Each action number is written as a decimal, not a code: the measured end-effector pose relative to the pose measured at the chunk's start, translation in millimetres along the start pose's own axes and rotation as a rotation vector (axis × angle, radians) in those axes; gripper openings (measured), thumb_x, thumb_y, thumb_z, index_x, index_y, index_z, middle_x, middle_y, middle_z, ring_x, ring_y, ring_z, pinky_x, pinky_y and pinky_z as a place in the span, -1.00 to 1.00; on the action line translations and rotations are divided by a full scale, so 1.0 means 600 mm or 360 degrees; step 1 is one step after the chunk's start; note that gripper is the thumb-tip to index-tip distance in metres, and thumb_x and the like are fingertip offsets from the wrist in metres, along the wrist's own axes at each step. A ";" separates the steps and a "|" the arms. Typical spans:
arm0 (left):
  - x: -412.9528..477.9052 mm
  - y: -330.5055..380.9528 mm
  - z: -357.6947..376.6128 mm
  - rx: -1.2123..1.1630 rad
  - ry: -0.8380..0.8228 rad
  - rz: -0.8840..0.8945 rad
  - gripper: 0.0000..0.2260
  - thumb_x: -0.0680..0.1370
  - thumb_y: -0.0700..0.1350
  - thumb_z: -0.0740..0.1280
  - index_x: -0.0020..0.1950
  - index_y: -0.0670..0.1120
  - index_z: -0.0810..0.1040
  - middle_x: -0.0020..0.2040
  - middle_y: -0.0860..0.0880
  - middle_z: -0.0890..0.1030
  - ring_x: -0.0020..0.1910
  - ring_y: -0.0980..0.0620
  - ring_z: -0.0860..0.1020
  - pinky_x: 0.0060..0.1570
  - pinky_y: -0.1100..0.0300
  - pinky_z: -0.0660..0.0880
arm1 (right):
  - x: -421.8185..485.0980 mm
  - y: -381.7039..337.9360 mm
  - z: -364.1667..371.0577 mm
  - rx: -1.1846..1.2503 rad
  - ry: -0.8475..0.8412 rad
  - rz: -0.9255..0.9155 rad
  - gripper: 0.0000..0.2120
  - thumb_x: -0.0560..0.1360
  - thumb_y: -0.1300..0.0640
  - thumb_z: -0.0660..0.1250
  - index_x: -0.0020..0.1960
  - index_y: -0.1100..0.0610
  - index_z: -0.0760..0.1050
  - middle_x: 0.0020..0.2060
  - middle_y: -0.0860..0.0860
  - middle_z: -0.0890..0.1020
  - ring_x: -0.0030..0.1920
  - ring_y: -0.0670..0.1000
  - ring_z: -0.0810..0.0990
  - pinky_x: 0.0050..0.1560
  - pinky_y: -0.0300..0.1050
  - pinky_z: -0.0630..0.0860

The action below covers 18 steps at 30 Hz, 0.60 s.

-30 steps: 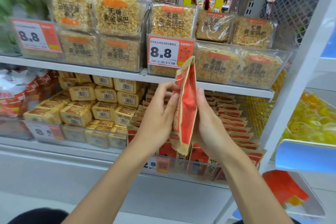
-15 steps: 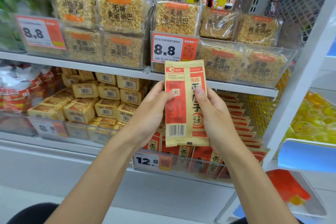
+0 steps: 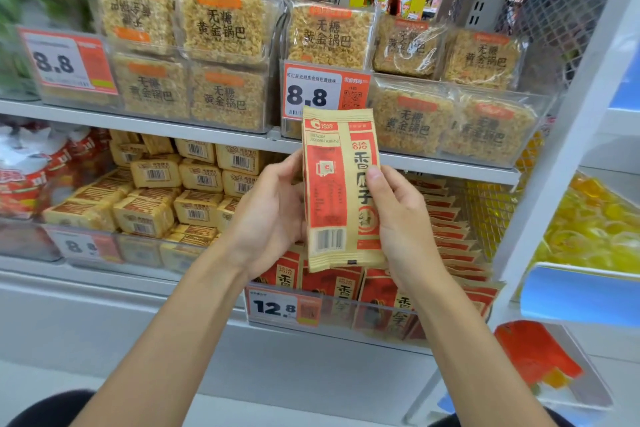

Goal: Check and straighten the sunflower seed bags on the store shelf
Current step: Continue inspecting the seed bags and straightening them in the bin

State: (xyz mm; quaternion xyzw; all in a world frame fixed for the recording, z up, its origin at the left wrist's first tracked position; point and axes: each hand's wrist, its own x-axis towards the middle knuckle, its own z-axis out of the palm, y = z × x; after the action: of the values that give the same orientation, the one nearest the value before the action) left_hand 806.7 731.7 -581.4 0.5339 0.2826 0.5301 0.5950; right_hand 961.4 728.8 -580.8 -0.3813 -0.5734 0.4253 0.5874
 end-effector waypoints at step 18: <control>0.059 0.024 0.020 0.0556 0.0206 0.0446 -0.39 0.56 -0.18 0.40 0.54 0.04 0.22 0.26 0.02 0.60 0.16 0.09 0.63 0.14 0.01 0.59 | 0.072 -0.076 -0.059 -0.0475 -0.0361 -0.0237 -0.75 0.60 0.15 0.30 0.27 0.04 0.48 0.06 -0.04 0.69 0.05 -0.08 0.66 -0.03 -0.16 0.59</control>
State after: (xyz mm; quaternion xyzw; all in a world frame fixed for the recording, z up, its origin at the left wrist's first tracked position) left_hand 822.5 758.8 -556.5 0.6277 0.3307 0.5836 0.3950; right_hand 998.6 754.5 -524.8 -0.3701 -0.7192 0.3313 0.4858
